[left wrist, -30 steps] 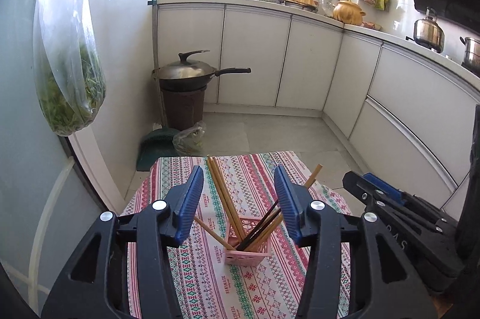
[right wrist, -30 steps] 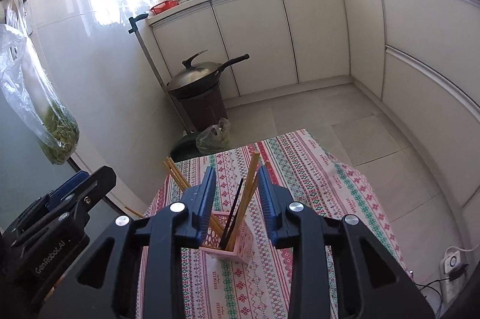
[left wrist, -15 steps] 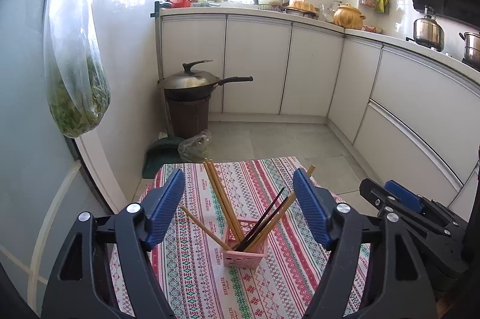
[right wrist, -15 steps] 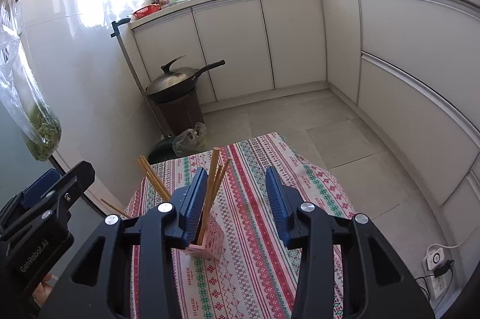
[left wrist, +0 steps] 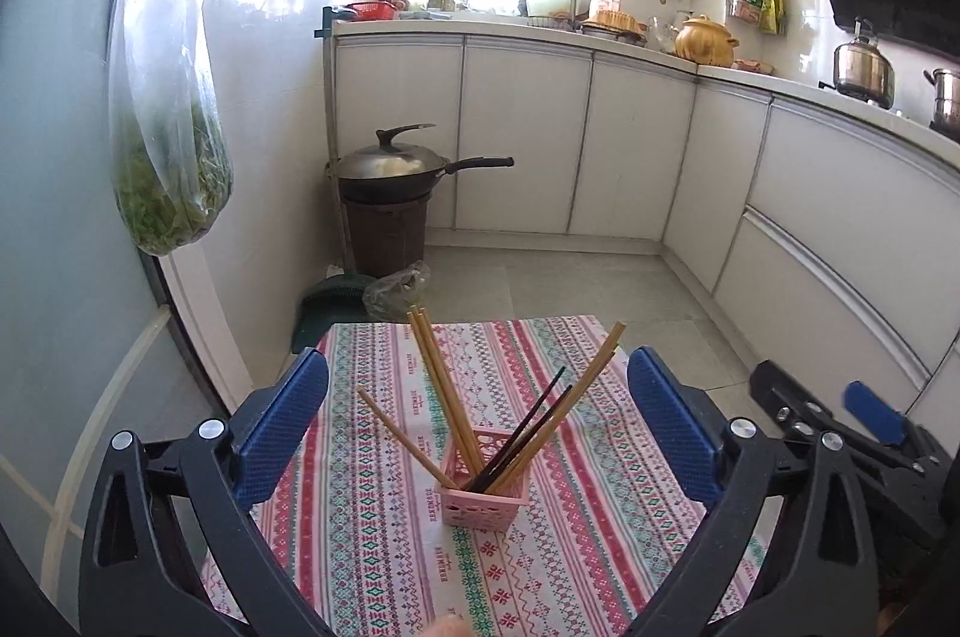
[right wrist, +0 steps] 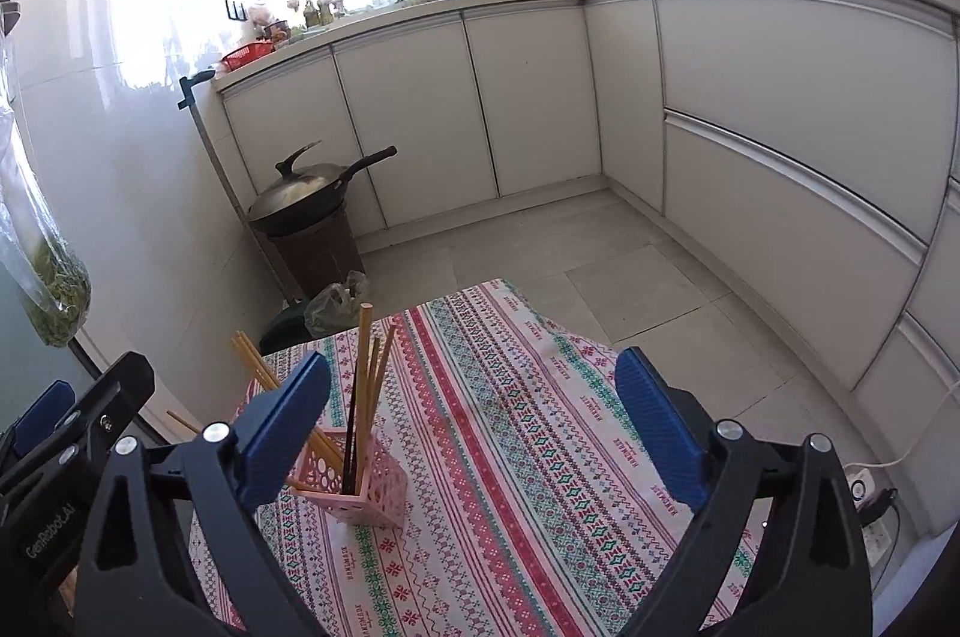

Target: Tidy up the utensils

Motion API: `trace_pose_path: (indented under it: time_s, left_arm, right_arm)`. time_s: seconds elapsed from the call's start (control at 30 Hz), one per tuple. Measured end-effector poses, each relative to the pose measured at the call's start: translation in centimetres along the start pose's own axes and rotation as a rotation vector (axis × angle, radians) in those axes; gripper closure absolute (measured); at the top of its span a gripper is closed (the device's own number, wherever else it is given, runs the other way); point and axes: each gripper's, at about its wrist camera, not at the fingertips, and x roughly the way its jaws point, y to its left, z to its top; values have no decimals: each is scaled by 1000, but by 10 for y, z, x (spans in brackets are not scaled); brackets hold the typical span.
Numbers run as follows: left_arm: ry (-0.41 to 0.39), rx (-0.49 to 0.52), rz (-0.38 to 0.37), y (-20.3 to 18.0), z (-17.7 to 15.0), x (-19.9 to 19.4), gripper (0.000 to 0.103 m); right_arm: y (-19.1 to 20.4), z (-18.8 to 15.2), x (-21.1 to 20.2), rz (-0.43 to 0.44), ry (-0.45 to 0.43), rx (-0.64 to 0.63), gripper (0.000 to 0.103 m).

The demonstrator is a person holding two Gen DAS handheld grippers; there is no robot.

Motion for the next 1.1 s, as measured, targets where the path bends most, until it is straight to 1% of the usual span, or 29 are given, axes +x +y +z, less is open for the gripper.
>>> trace_pose_path:
  time_s: [0.13,0.2,0.27,0.33,0.4,0.5,0.67,0.8,1.1]
  left_arm:
    - [-29,11,29,-3,-1,-5,7]
    - [-54,14,46,-4,-1,-9,7]
    - [-82,25,67,-7,-2,-14,7]
    - [-67,48,89,-12,-2,-13,7]
    - [-50,69,88,-16,-2,-11,7]
    - [-40,67,83,-18,-4,-9,7]
    - [-17,45,74,-16,-4,-5,7]
    - [-1,31,77,-15,-4,-2,7]
    - [9,25,104,-14,-5,1,7]
  right_arm:
    - [-5,-2,-5,-59,-25,-14,7]
    - [-9,-3,-6,-99,-15,-19,7]
    - [-13,-3,-9,-140,-27,-16,7]
    - [-14,-3,-12,-176,-52,-24,7]
    - [-16,-2,-15,-202,-63,-30,7]
    - [-18,0,-16,-216,-56,-30,7]
    - [-18,0,-19,-213,-53,-28,7]
    - [-18,0,-20,-221,-52,-32,7]
    - [-18,-2,-19,-220,-43,-36,7]
